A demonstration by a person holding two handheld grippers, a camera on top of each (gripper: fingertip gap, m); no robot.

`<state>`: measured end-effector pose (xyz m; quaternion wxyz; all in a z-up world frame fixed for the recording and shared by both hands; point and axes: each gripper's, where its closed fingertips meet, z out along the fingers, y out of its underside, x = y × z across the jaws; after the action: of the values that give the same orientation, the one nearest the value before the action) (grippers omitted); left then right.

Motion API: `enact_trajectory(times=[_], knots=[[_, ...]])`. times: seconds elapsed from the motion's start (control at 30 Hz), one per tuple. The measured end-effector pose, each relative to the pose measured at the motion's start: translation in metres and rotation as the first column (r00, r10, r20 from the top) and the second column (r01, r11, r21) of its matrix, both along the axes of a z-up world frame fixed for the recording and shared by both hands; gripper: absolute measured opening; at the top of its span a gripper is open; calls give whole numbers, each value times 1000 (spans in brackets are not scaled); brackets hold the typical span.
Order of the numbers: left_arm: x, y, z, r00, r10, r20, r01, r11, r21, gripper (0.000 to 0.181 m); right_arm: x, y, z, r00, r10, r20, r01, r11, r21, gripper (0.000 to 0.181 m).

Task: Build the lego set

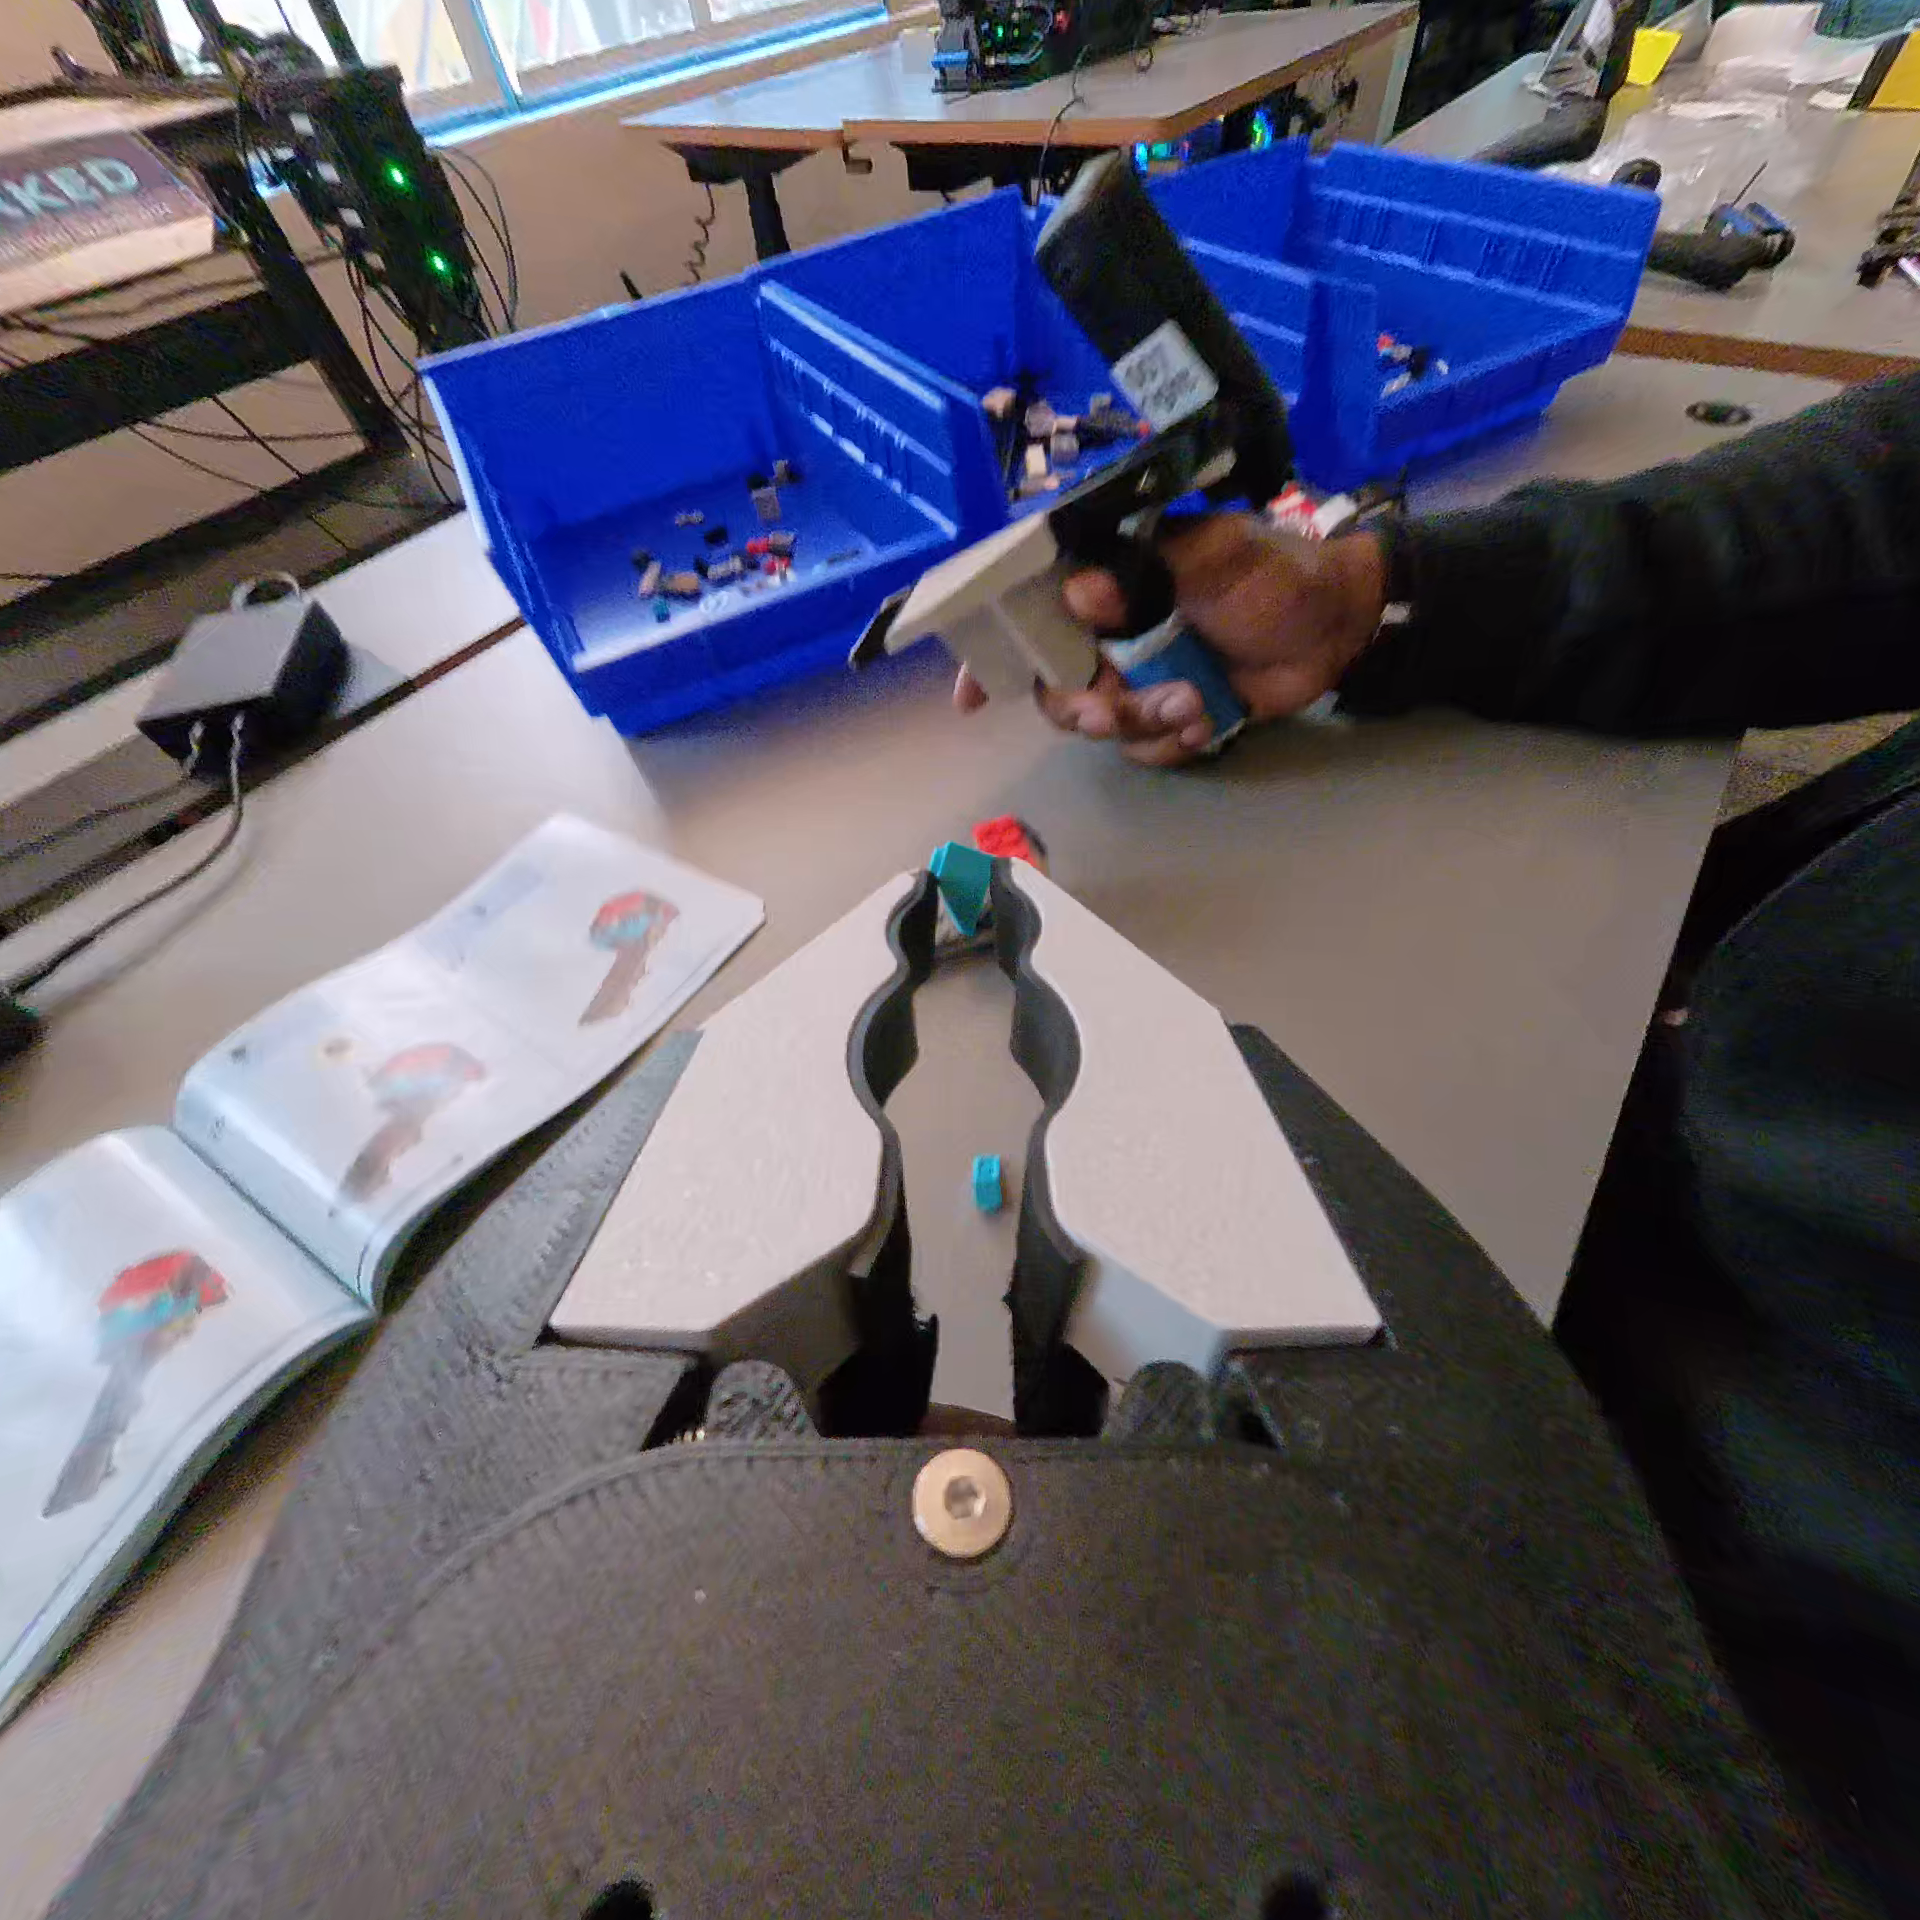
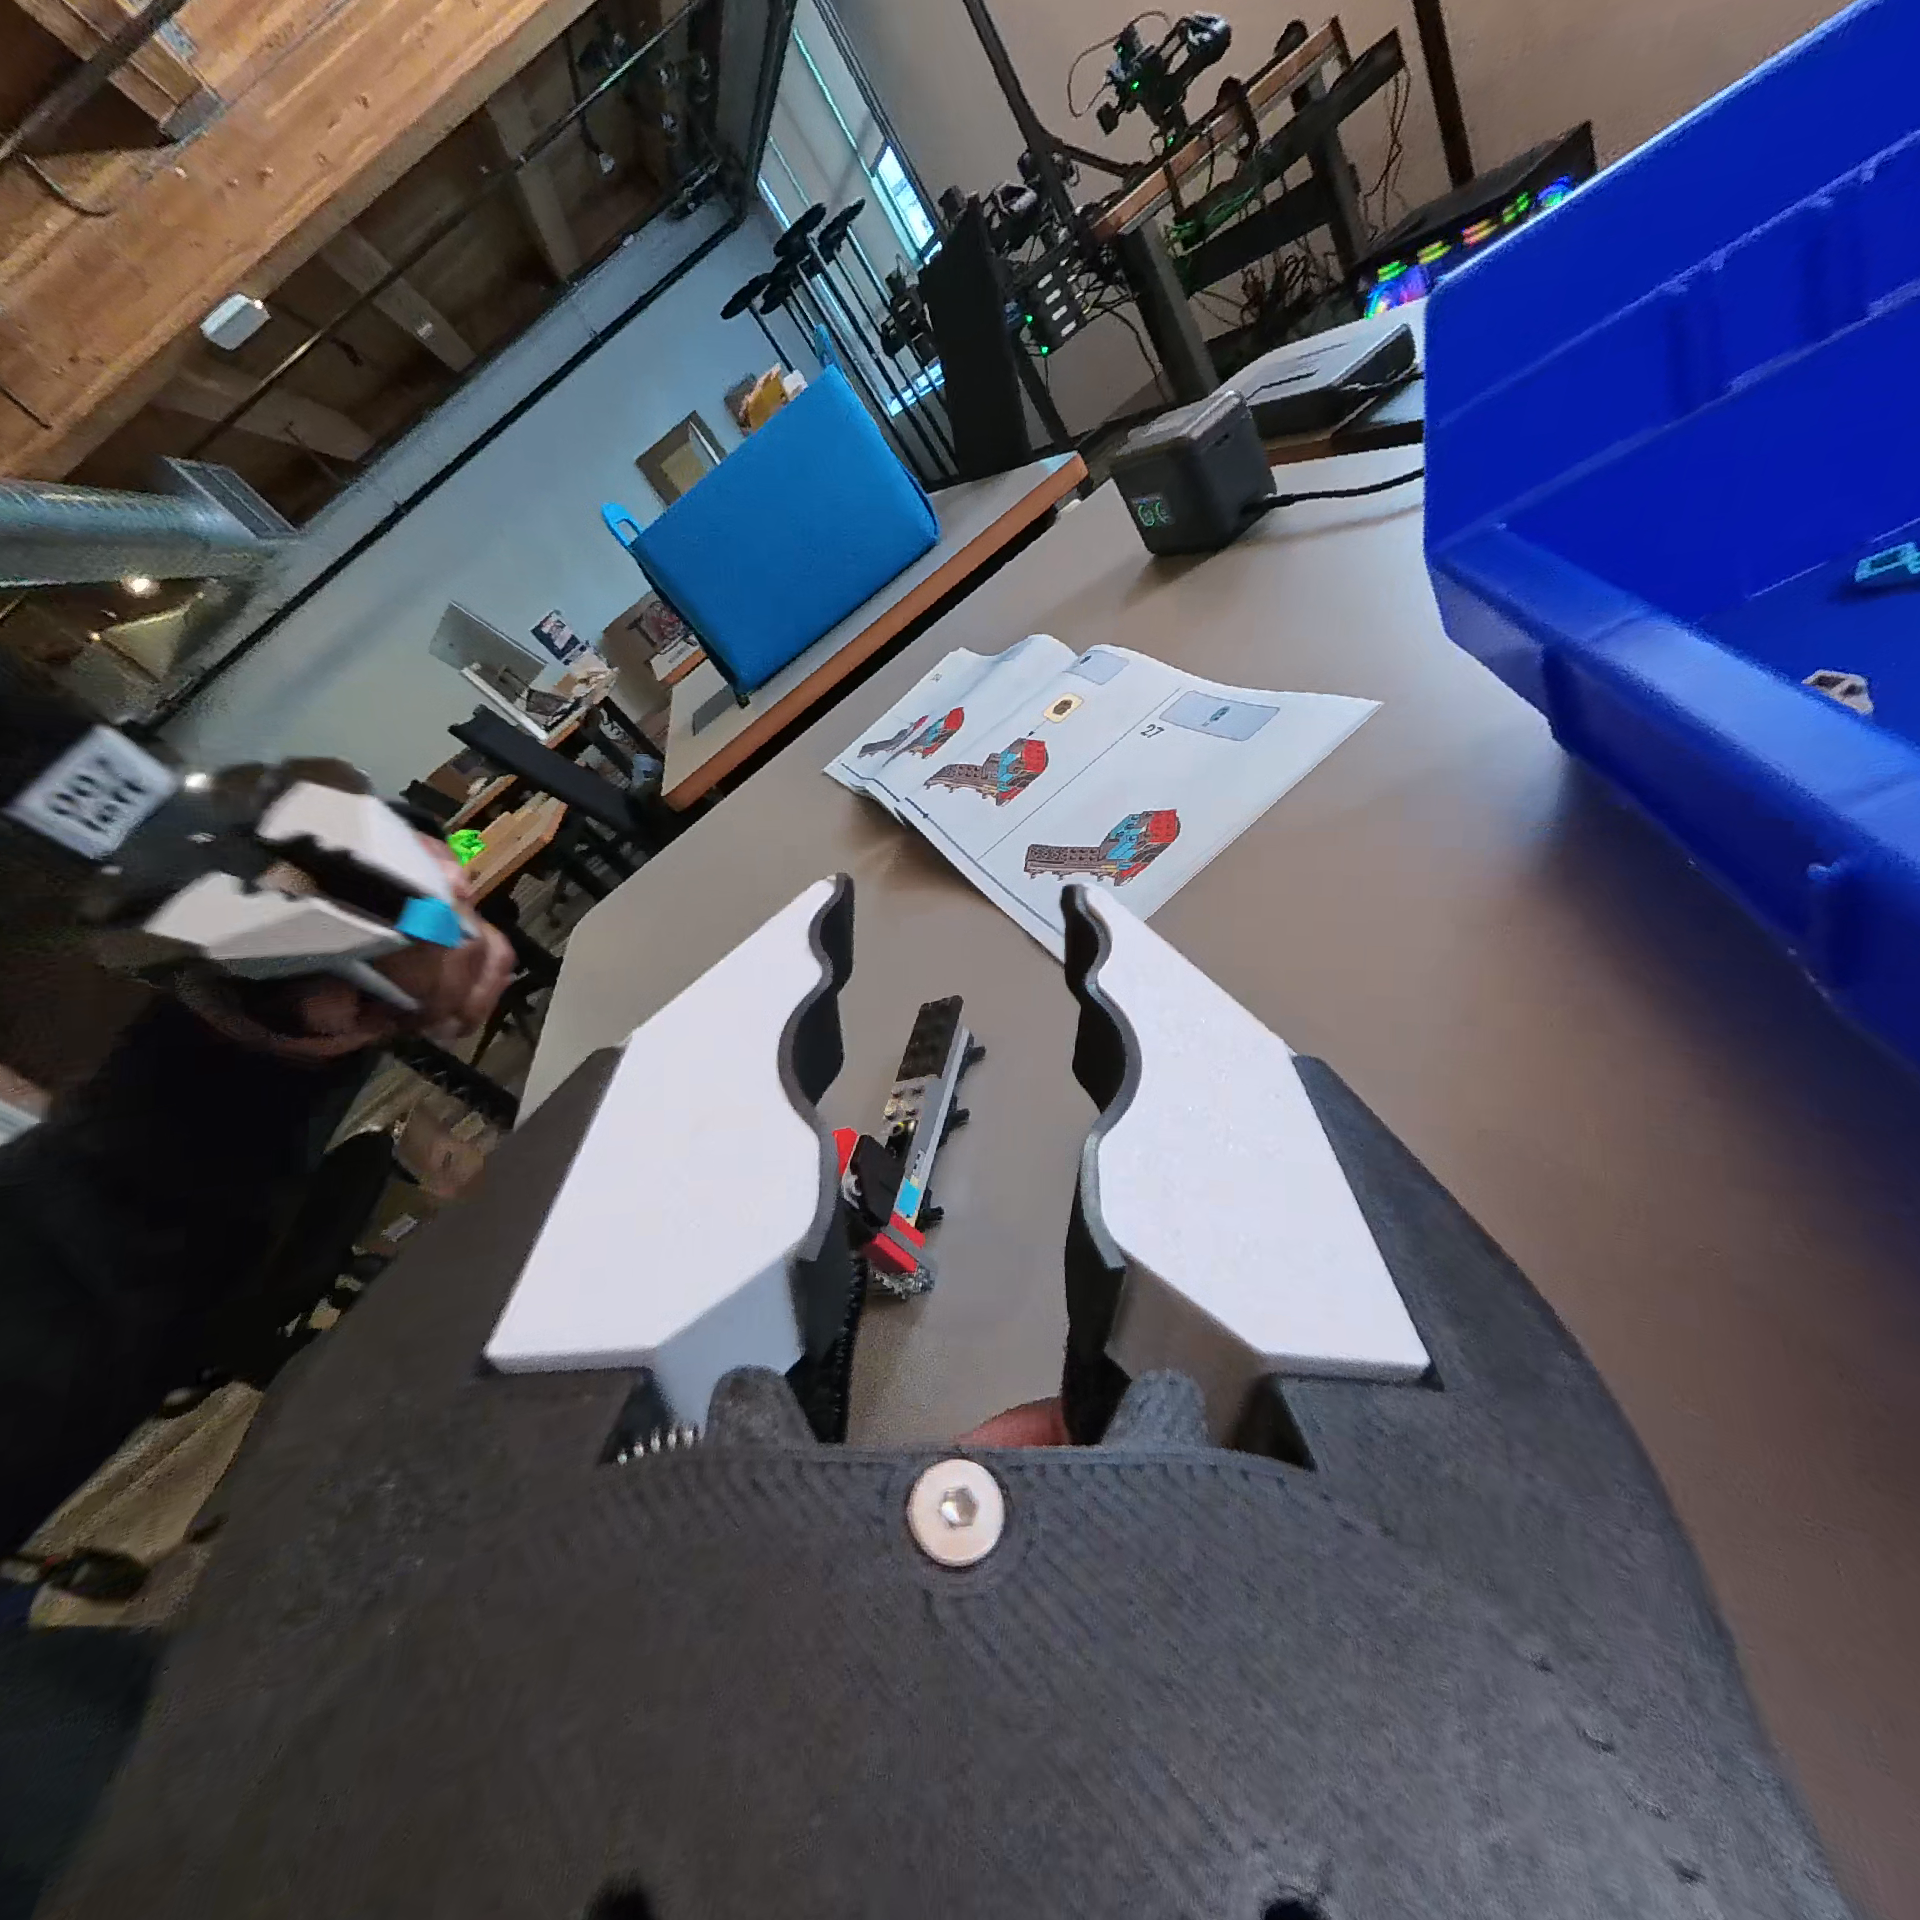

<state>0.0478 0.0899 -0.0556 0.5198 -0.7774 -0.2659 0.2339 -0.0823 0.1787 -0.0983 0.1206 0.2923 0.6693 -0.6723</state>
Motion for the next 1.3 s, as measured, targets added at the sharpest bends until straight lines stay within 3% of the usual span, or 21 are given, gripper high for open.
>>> enact_trajectory(times=[0.13,0.3,0.63,0.87,1.07,1.3], knots=[[-26,-18,-40,997,-63,33,64,998,-24,11,0,7,-6,998,-49,31,48,998,30,41],[-55,-12,-80,982,-173,80,178,982,-63,11,20,16,-16,989,-145,8,143,982,126,44],[-37,-4,-109,968,-195,159,221,961,-166,11,79,-11,-44,986,-99,-136,148,897,418,62],[-40,-9,-117,958,-142,250,184,971,-153,12,77,-19,-64,981,-81,-179,170,809,563,60],[-34,-15,-115,958,-123,260,161,979,-127,16,74,-16,-62,980,-117,-161,186,824,536,54],[-28,-35,-90,958,-111,264,89,992,93,25,73,-16,-64,980,-123,-155,189,818,543,54]])
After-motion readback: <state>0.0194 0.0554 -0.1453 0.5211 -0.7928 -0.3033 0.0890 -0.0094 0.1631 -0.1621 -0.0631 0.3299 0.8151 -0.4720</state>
